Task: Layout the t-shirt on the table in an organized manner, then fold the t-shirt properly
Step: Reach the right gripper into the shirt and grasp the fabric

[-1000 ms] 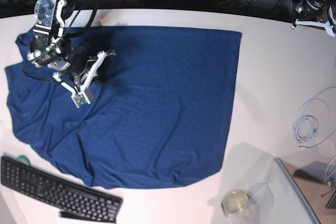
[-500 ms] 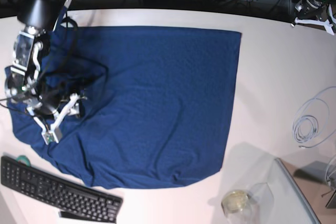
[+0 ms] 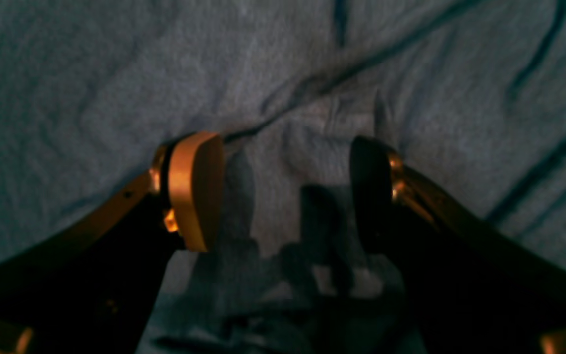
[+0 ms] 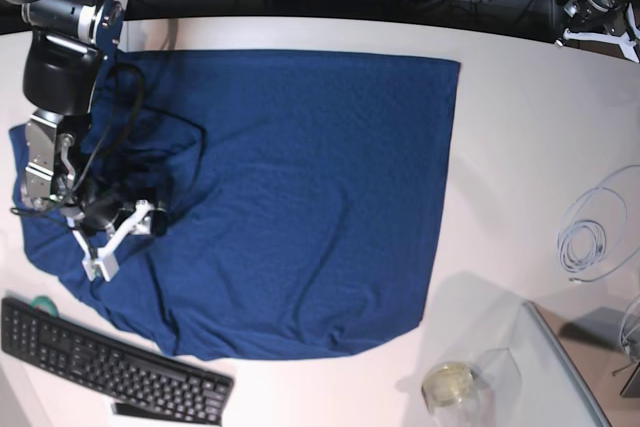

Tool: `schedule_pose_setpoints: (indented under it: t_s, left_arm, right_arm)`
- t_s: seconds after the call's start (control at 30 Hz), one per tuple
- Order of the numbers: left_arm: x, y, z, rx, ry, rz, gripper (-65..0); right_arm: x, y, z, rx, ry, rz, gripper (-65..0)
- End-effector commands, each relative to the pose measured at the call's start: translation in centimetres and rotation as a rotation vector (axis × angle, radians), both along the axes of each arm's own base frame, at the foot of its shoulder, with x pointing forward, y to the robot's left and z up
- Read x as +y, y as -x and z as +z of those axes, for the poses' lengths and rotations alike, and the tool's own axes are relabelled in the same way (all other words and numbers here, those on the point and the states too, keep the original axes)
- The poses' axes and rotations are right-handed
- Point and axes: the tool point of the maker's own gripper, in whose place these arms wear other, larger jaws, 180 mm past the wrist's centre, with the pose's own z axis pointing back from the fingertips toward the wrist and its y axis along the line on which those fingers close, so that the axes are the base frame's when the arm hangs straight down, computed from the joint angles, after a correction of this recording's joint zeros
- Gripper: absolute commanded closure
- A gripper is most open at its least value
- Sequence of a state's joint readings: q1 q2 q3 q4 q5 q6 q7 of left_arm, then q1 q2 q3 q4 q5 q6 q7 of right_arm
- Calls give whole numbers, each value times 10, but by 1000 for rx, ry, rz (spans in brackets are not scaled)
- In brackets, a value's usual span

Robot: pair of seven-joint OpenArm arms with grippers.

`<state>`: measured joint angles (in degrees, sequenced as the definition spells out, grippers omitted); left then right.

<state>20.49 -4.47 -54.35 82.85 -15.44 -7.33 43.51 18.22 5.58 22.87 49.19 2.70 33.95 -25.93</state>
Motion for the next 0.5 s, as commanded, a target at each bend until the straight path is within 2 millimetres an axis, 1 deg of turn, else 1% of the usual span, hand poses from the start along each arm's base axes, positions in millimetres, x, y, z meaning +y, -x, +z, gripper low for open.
schedule_pose_setpoints:
  t_s: [0.0, 0.1, 0.13, 0.17, 0.2, 0.27, 0.3, 0.33, 0.37, 0.43, 0.47]
  left_arm:
    - [11, -2, 10, -15, -38, 0, 0]
    - [12, -2, 10, -15, -38, 2, 0]
    - [12, -1, 10, -14, -38, 2, 0]
    - [12, -1, 10, -14, -38, 2, 0]
    - [12, -1, 10, -14, -38, 2, 0]
    - [12, -1, 10, -14, -38, 2, 0]
    - [12, -1, 10, -14, -38, 2, 0]
    - [12, -1, 10, -14, -38, 2, 0]
    - [12, -1, 10, -14, -38, 2, 0]
    - [12, -1, 10, -14, -38, 2, 0]
    - [12, -1, 10, -14, -38, 2, 0]
  right_arm:
    - [-3, -22, 21, -88, -15, -18, -375]
    - [-1, -24, 17, -112, -40, -33, -371]
    - [1, -23, 15, -109, -47, -36, -356]
    - [2, -22, 12, -102, -55, -38, -323]
    - [4, -25, 12, -106, -63, -41, -272]
    - [5, -23, 7, -94, -75, -44, -161]
    - [0, -23, 8, -93, -66, -48, -87]
    - [-2, -23, 8, -93, -64, -49, -18]
    - [-2, -25, 10, -102, -62, -48, 0]
    - [-4, -28, 17, -123, -51, -47, -14]
    - [-6, -31, 22, -140, -43, -46, -3]
